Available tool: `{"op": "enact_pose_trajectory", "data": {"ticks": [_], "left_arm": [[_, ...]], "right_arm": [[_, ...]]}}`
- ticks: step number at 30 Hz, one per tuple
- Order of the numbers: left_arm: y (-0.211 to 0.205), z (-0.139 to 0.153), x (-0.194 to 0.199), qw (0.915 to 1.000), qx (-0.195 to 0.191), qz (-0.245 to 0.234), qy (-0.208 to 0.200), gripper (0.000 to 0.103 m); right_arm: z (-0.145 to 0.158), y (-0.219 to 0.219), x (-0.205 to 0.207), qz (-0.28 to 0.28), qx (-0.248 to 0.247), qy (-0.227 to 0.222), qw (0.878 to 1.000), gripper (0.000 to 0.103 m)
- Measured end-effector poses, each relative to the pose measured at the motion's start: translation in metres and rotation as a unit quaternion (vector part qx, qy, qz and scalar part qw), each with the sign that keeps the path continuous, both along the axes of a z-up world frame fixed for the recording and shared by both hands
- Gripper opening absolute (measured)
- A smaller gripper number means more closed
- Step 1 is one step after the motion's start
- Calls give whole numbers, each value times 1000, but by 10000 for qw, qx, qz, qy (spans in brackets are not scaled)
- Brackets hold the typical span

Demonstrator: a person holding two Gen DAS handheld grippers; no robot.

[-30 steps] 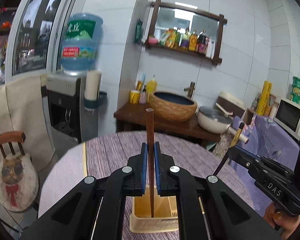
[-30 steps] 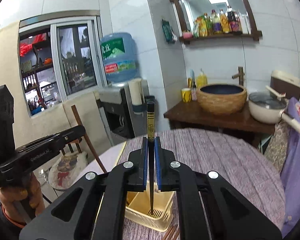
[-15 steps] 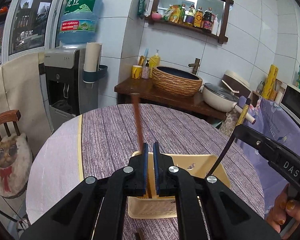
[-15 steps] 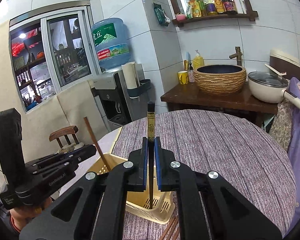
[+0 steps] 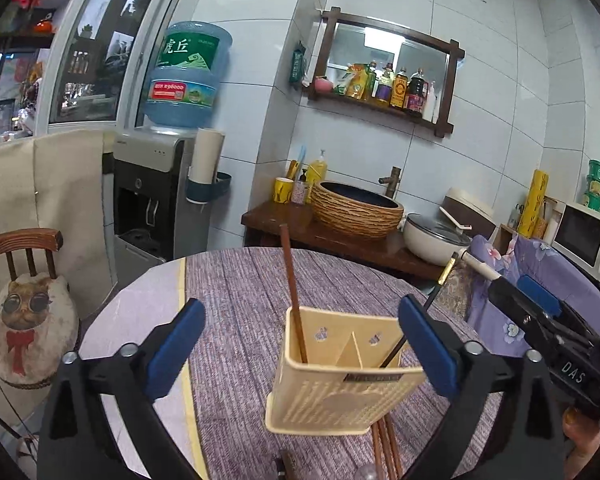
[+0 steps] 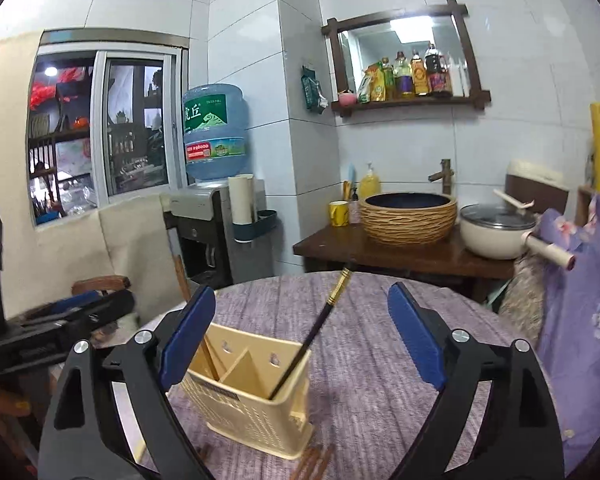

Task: Organize utensils
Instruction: 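Open both tools to release the chopsticks into the holder, then move both tools back over the remaining loose utensils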

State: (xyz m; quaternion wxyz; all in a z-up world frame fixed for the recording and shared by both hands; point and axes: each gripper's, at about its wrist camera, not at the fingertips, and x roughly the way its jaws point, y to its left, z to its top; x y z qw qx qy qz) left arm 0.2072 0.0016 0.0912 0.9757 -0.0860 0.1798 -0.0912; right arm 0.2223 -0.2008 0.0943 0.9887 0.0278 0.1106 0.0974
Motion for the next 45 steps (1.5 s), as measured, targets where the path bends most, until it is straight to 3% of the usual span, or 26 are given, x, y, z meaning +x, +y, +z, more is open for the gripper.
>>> {"op": "enact_pose_trajectory", "data": {"ticks": [3, 9, 14, 18, 21, 23, 25, 27, 29, 37, 45], "left_arm": [[0, -10, -10, 9996, 264, 52, 82, 98], [1, -49, -22, 9943, 912, 150, 532, 98], [7, -84, -29, 9906, 910, 149, 1015, 98], [10, -103, -35, 9861, 1022, 188, 1297, 97], [12, -113, -39, 9840, 1000, 159, 1467, 97], [14, -119, -41, 9828, 954, 122, 1576, 92], [14, -124, -43, 9811, 921, 91, 1700, 80], [13, -130, -44, 9791, 862, 16, 1840, 73], [10, -135, -44, 9772, 826, -95, 1955, 67], [-8, -142, -44, 9730, 976, -302, 2071, 51], [-16, -146, -40, 9691, 1003, -389, 2221, 44]], "right_arm": [[-16, 0, -10, -146, -202, 122, 9996, 98], [-61, -9, -16, -100, -306, 994, 9945, 98], [-101, -14, -11, -80, -136, 1975, 9802, 98], [-122, -19, -17, -135, -7, 2279, 9736, 97], [-133, -24, -22, -120, 119, 2439, 9697, 91], [-142, -26, -24, -133, 142, 2560, 9665, 86], [-149, -28, -26, -194, 70, 2675, 9633, 80], [-156, -31, -26, -230, 65, 2796, 9598, 67], [-161, -33, -24, -210, 135, 2909, 9564, 61], [-170, -12, -12, -170, -49, 3152, 9488, 47], [-175, 2, 0, -260, -247, 3332, 9422, 38]]}}
